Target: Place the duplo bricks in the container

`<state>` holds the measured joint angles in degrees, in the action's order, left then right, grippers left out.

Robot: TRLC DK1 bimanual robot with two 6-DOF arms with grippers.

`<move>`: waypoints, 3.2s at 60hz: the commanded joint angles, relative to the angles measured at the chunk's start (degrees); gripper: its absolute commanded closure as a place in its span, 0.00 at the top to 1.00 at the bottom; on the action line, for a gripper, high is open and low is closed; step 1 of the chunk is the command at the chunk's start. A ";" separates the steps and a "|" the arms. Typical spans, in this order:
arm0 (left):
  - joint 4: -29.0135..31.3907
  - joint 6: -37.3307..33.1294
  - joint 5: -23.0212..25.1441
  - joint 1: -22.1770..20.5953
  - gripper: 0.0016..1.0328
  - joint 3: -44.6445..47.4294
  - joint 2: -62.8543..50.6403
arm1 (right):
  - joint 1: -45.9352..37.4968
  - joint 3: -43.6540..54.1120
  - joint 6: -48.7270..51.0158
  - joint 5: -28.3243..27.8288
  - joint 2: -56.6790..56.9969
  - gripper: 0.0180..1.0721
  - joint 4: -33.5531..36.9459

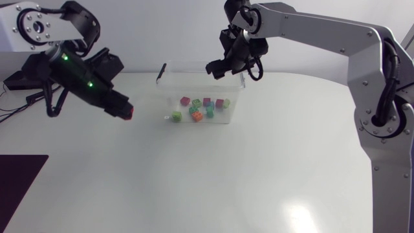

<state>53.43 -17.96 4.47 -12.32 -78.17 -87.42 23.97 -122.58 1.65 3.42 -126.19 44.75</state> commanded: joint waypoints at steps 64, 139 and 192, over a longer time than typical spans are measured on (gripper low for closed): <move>-30.67 10.05 1.95 -5.70 0.63 -29.85 -31.85 | 4.33 53.41 -0.07 4.93 42.26 0.95 -7.05; -46.31 7.23 -1.22 15.66 0.96 16.03 12.53 | -8.67 78.11 5.03 6.86 69.85 0.95 -13.73; -62.92 8.29 7.48 29.89 0.96 46.53 35.03 | -19.66 91.12 8.55 8.80 92.44 0.95 -20.49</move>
<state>-8.12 -10.46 11.73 18.70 -33.95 -55.31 4.75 -33.50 8.27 12.43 -35.66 24.97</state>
